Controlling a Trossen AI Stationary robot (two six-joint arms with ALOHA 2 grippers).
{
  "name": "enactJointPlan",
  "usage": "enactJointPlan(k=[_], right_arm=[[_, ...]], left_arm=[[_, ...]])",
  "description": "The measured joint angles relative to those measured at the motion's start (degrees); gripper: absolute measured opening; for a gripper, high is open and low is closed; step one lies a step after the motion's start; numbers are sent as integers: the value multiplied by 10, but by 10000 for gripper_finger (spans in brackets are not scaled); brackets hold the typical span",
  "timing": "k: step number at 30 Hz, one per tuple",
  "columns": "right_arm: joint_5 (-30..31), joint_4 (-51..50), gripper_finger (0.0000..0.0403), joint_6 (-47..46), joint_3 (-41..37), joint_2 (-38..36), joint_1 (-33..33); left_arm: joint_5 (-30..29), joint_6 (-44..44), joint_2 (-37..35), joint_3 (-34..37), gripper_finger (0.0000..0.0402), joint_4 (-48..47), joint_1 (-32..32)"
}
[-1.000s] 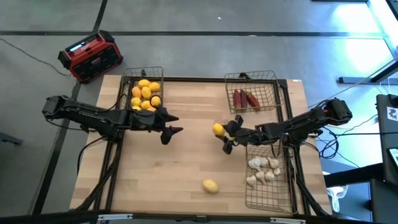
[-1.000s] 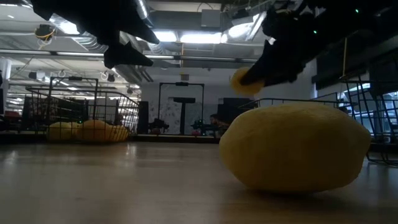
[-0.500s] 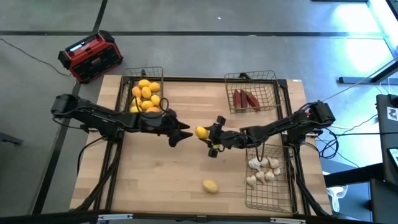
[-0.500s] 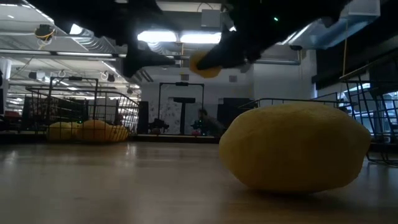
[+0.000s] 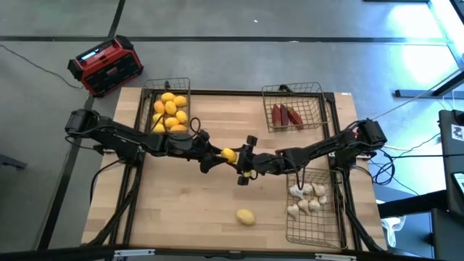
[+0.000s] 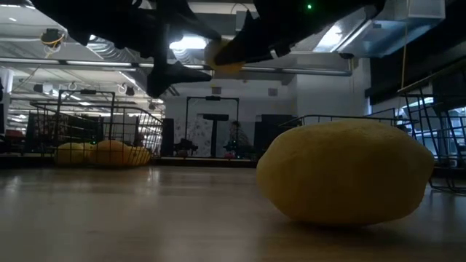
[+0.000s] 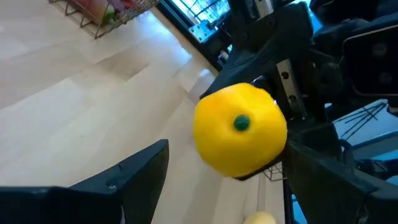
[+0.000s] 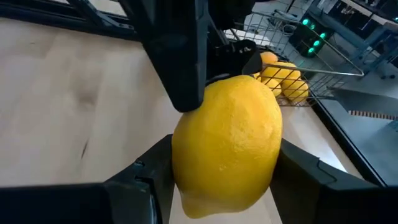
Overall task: Sort produce into baskets
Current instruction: Put the yellow lemon into the top left wire basket
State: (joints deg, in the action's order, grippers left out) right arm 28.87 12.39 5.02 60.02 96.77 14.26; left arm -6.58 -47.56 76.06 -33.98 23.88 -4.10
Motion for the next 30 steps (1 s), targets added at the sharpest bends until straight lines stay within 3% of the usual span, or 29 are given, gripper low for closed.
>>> enactJointPlan(k=[6, 16, 26, 30], right_arm=[[-10, 6, 199, -1, 1, 0, 0], [-32, 19, 199, -31, 1, -1, 0], [-29, 29, 206, -32, 1, -1, 0], [-29, 30, 220, -41, 1, -1, 0]], left_arm=[[-4, 0, 30, 0, 306, 70, 0], [-3, 31, 36, 0, 304, 101, -5], [3, 51, 36, -1, 201, 101, -6], [3, 58, 36, -1, 198, 101, -6]])
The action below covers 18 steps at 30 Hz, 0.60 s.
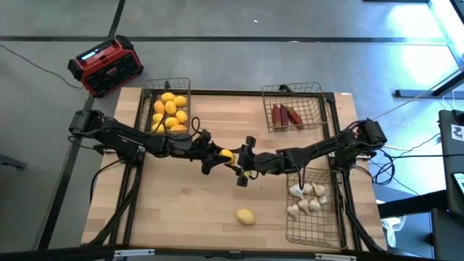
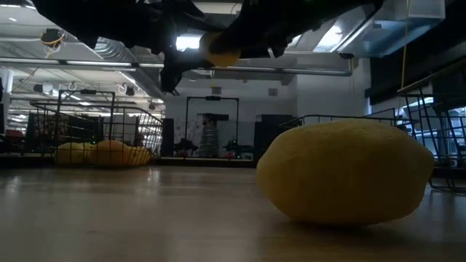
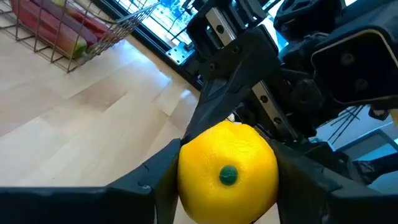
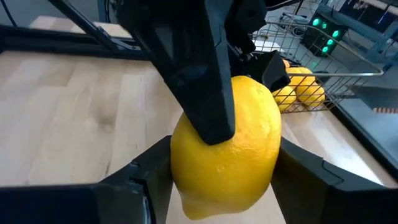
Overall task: Sort produce into baskets
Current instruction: Put the yellow lemon into the top left wire basket
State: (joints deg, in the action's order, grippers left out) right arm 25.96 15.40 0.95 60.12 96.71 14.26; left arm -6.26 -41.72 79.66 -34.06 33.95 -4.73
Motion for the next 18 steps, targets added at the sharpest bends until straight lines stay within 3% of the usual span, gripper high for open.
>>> enactJointPlan(k=[9, 18], right_arm=[[-1, -17, 269, -22, 0, -9, 4], [-2, -115, 277, -24, 1, -64, 20]], left_arm=[[2, 35, -9, 0, 218, -12, 0], [-2, 59, -90, 0, 213, -113, 24]])
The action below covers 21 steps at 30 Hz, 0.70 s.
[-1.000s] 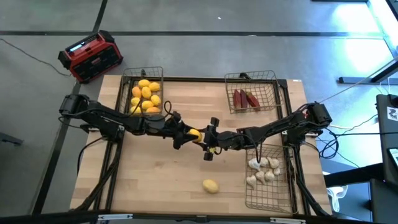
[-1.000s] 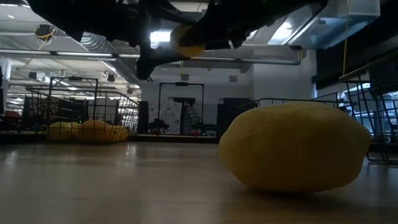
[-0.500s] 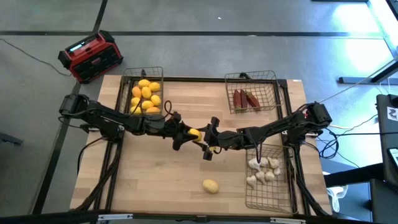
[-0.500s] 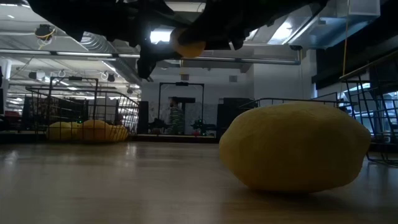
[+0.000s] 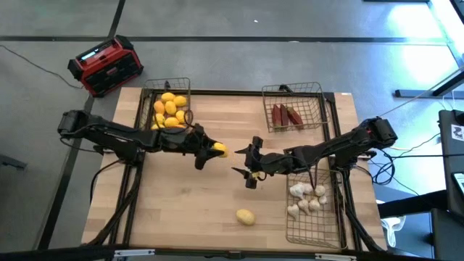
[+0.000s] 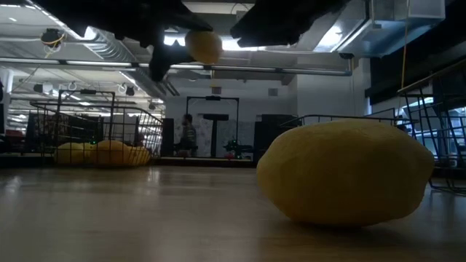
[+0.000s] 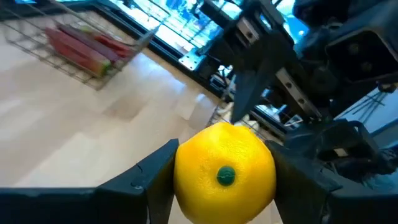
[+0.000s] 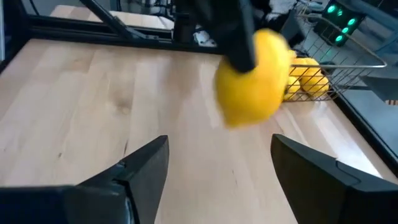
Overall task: Sort produce into baskets
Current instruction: Put the yellow lemon into the top left wire basket
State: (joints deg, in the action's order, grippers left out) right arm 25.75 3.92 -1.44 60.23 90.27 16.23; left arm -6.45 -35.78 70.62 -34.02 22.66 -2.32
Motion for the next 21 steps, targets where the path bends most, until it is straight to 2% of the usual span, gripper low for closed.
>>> enactJointPlan(k=[7, 14, 21], right_arm=[[-19, -9, 277, -16, 0, 1, -1], [-31, -14, 278, -28, 0, 8, -1], [-34, -14, 278, -28, 0, 8, -1]], left_arm=[[-4, 29, -91, 0, 216, -89, 39], [-38, 56, -194, 0, 217, -181, 82], [-121, 108, -276, 0, 217, -260, 127]])
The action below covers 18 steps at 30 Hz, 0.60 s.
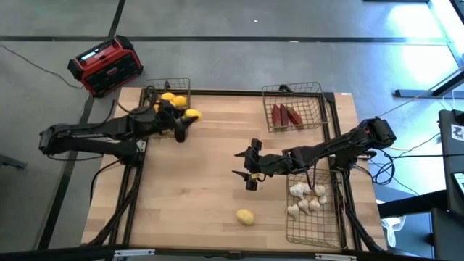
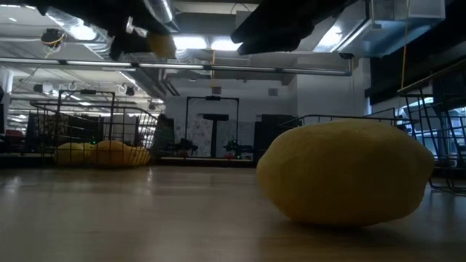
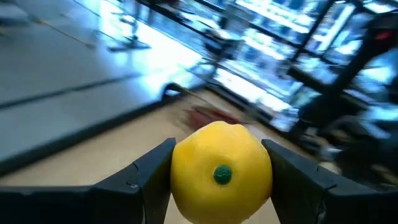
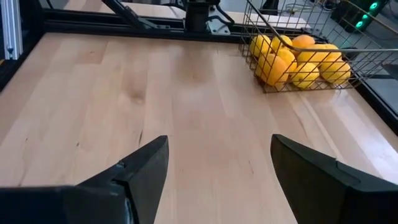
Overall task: Sort produce into baskets
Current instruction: Put the yellow lemon into the top left wire basket
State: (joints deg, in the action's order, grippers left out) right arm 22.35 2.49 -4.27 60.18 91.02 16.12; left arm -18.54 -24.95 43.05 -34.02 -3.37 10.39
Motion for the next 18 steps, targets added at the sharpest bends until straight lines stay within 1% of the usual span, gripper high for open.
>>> enactJointPlan(k=[6, 8, 16, 18], right_arm=[[1, 0, 278, 0, 0, 0, 0], [2, 0, 278, 0, 0, 0, 0], [11, 0, 278, 0, 0, 0, 0], [11, 0, 278, 0, 0, 0, 0]], left_arm=[[-83, 63, -18, 0, 217, -51, 39], [-98, 77, -17, 0, 217, -67, 57], [-98, 60, 0, 0, 217, -130, 152], [-82, 55, 8, 0, 217, -137, 178]])
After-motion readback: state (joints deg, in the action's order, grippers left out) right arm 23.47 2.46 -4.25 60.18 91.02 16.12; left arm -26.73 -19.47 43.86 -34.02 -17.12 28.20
